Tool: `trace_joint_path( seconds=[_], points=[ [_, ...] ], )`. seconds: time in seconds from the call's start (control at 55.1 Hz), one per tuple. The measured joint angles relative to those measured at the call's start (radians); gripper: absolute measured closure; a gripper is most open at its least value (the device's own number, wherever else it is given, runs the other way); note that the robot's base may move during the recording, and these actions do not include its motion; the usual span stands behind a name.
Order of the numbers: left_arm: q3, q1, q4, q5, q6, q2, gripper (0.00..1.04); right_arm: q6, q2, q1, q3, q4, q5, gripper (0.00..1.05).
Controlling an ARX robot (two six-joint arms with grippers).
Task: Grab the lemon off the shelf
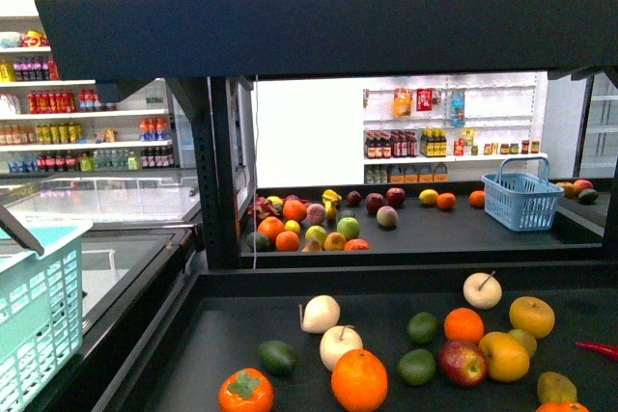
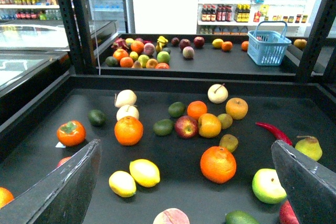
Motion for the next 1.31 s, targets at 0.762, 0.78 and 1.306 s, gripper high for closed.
trace_joint_path(
  seconds=[0.762, 0.78, 1.306],
  points=[
    [-0.202, -0.158, -0.253, 0.255, 0.365, -0.364, 0.98, 0.000, 0.000, 0.000, 0.000, 0.000, -0.002, 0.07],
    [-0.205, -0.172, -0.248, 0.262, 0.367, -0.370, 0.98, 0.000, 0.000, 0.000, 0.000, 0.000, -0.001, 0.07],
    [-0.227, -0.481, -0.160, 0.293, 0.426, -0.316, 0.98, 0.000, 0.000, 0.000, 0.000, 0.000, 0.003, 0.07]
  ],
)
